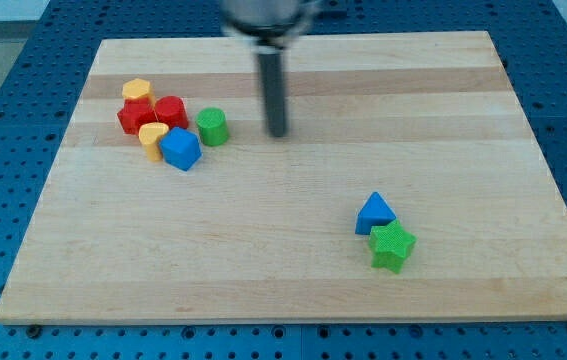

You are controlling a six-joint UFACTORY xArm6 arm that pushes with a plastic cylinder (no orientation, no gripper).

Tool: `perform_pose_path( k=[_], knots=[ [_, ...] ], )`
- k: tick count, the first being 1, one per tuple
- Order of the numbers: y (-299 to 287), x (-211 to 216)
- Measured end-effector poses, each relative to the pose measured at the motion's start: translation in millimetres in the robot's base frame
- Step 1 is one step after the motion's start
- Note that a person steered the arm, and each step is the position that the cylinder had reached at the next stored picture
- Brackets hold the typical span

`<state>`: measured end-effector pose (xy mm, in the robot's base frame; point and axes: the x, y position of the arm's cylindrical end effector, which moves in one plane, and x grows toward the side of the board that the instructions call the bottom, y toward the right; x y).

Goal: Push the triangle diagonal to the green circle

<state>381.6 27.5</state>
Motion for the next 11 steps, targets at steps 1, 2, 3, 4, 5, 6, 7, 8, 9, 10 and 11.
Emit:
perform_pose_path(
  k=[1,2,3,4,5,6,7,8,9,10,11],
  knots=[
    [112,25],
    [163,103],
    [130,152],
    [94,135],
    [25,132],
    [-18,131],
    [54,123],
    [15,171],
    [-70,187],
    [-122,152],
    [-93,180]
  ],
)
